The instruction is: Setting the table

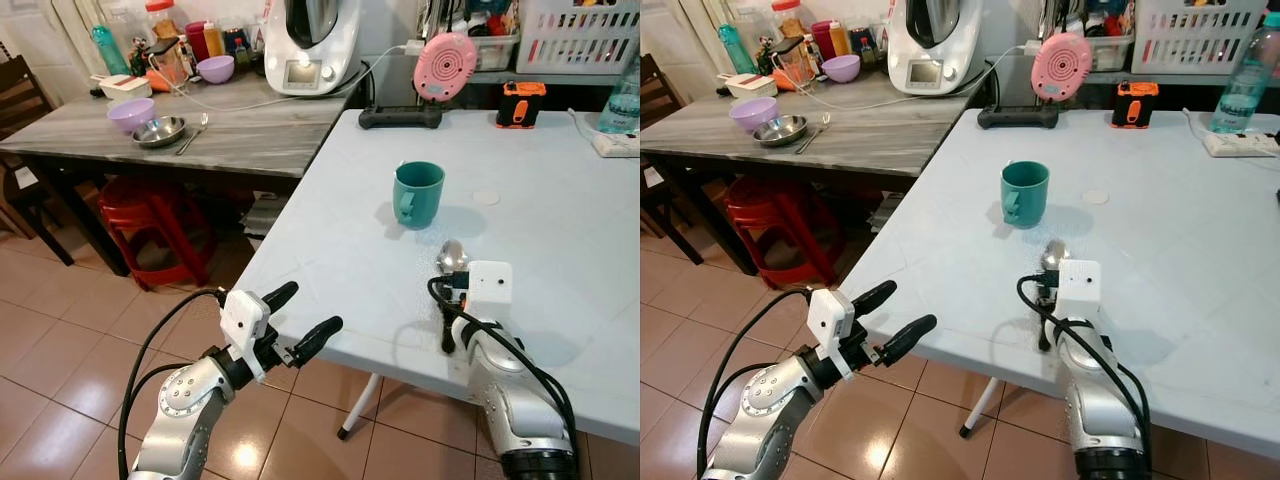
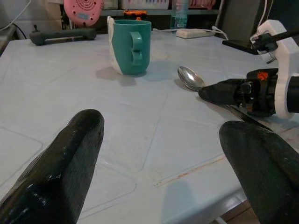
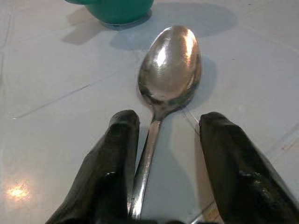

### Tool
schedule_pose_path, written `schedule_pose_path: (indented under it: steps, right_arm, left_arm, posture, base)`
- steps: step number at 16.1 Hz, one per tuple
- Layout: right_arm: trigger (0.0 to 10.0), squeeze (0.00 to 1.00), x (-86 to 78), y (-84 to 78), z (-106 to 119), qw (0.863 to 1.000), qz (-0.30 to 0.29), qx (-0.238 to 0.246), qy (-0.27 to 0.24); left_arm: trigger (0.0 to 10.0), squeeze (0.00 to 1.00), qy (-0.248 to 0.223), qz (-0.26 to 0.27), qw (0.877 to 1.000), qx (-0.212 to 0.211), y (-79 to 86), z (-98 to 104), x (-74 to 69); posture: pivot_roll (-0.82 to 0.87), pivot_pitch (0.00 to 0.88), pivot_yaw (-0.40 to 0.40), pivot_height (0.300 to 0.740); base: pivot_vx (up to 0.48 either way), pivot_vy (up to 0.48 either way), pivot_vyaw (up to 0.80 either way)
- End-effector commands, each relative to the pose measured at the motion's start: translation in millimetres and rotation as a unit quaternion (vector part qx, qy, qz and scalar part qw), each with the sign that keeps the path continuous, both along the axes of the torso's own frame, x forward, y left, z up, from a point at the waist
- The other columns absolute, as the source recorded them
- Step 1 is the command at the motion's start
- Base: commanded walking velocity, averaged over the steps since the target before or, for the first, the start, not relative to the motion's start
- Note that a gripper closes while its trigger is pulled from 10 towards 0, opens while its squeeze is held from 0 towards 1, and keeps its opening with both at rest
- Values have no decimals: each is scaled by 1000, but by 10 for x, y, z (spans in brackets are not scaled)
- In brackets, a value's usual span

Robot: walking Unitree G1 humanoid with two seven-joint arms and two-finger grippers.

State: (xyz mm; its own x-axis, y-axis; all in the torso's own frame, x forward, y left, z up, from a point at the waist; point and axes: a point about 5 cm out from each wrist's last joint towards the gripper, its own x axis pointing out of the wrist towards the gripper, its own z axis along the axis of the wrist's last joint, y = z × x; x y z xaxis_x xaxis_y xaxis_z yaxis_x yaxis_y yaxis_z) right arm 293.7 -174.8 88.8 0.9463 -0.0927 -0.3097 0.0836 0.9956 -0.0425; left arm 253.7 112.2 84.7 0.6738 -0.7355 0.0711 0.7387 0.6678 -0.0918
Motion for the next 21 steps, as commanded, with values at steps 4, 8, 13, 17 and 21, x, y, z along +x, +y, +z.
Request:
schedule_pose_path:
  steps: [4, 8, 13, 17, 21]
  right_arm:
    - [0, 0, -61, 111, -203, 997, 37, 9, 64]
    - [0, 0, -99, 125, -239, 997, 41, 9, 71]
    - [0, 0, -96, 115, -250, 997, 34, 2, 71]
    - [0, 0, -56, 99, -211, 998, 28, 8, 62]
    - [0, 0, -15, 65, -131, 999, 13, 28, 38]
  left_arm:
    - [10000, 0, 3, -1, 1000, 3, 40, -1, -6]
    - [10000, 0, 6, -4, 1000, 4, 38, -15, -10]
    - [10000, 0, 8, -22, 1000, -1, 18, -11, -9]
    - [10000, 0, 9, -35, 999, 1, 28, -17, -7]
    - [10000, 0, 11, -29, 999, 9, 77, -51, 15]
  posture:
    - [-146, 0, 128, 740]
    - [-147, 0, 128, 740]
    - [-146, 0, 129, 740]
    - [-144, 0, 126, 740]
    - [-142, 0, 128, 740]
  base:
    - [0, 0, 0]
    - [0, 0, 0]
    - [0, 0, 0]
    - [0, 0, 0]
    - [0, 0, 0]
